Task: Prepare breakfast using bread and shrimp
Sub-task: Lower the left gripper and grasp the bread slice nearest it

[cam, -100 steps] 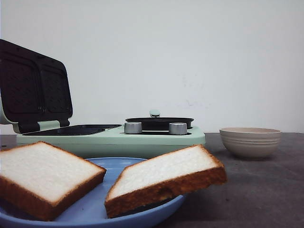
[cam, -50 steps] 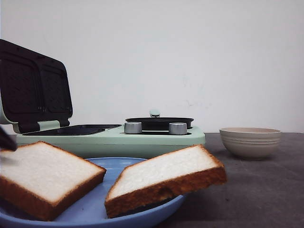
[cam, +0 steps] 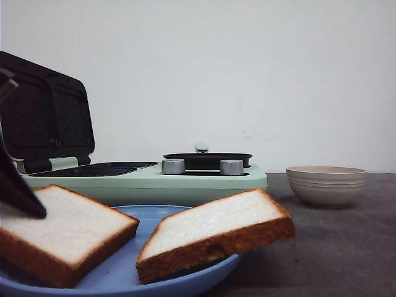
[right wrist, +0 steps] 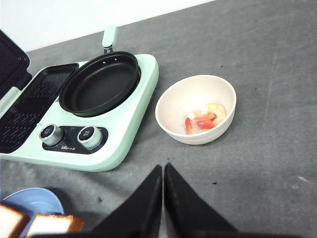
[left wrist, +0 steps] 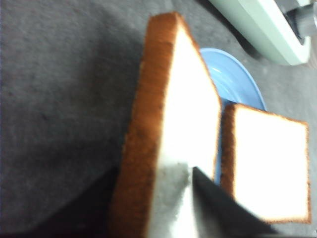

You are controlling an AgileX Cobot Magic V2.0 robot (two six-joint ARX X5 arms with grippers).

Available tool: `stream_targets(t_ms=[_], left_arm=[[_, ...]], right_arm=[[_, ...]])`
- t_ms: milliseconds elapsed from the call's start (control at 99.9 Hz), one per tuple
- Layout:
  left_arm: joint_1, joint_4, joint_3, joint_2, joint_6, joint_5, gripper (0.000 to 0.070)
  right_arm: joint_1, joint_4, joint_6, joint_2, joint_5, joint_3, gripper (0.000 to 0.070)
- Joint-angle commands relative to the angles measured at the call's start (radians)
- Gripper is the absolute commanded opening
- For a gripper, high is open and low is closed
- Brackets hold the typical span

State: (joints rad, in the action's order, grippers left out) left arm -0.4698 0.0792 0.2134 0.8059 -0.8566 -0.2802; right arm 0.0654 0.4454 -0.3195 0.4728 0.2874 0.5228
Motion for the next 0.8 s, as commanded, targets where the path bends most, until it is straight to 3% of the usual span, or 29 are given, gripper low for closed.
stream_targets(t_ms=[0, 791], left_arm=[[-0.009, -0.005, -0.002, 0.008, -0.002, 0.019, 0.0001], [-0.009, -0.009, 0.018, -0.043, -0.002, 0.01, 0.0001]], right_arm=[[0.003, -0.006, -0.01, 0.002, 0.002, 0.016, 0.0], [0.003, -0.006, -0.01, 0.002, 0.001, 0.016, 0.0]])
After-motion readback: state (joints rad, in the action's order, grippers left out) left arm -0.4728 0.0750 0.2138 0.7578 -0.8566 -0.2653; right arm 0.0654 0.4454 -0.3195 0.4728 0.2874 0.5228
